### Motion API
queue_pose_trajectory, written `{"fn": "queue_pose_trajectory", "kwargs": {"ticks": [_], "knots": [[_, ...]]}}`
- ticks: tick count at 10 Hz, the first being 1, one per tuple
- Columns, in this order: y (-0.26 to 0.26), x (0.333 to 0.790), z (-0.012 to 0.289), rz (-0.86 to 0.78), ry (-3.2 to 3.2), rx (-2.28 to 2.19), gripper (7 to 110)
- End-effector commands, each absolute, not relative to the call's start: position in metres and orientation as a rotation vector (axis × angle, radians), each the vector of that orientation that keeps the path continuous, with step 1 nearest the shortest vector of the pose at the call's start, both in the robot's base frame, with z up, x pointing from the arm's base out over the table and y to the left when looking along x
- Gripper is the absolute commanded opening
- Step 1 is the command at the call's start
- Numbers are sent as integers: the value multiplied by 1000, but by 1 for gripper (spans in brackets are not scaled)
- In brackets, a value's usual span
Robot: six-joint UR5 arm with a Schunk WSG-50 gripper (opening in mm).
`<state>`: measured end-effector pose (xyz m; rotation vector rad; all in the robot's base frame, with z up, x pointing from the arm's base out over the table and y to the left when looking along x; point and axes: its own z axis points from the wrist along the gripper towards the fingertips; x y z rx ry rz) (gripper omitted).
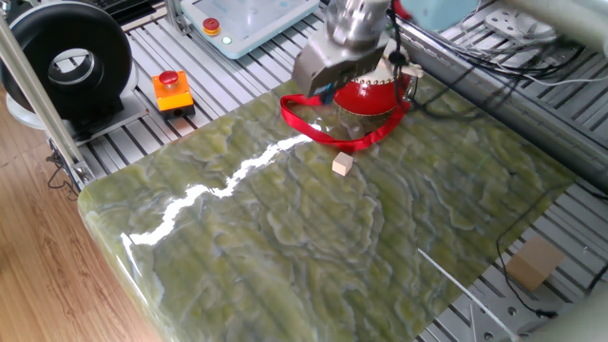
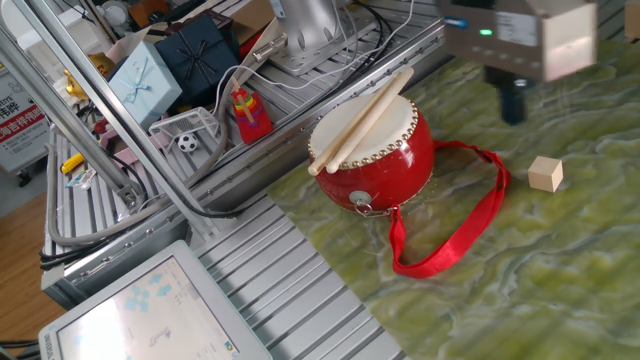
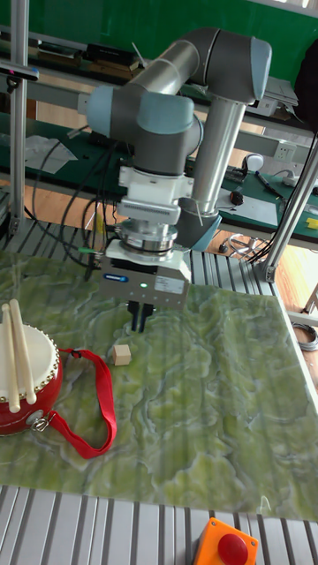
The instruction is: Play the drum
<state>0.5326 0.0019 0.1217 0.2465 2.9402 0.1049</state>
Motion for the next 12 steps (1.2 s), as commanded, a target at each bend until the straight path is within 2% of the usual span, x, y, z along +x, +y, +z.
{"fn": "queue_pose_trajectory", "kwargs": {"ticks": [1, 3, 5, 7, 8, 9, 11, 12], "knots": [[12, 515, 116, 64, 2948, 236, 7], [12, 493, 111, 61, 3063, 73, 7], [-13, 503, 112, 6, 3136, -61, 7], [6, 521, 114, 121, 3061, -7, 7], [-5, 541, 116, 50, 2983, -22, 7], [-15, 539, 115, -14, 2989, -52, 7], [1, 547, 117, 80, 2953, -70, 7], [-1, 551, 118, 62, 2939, -109, 7]]}}
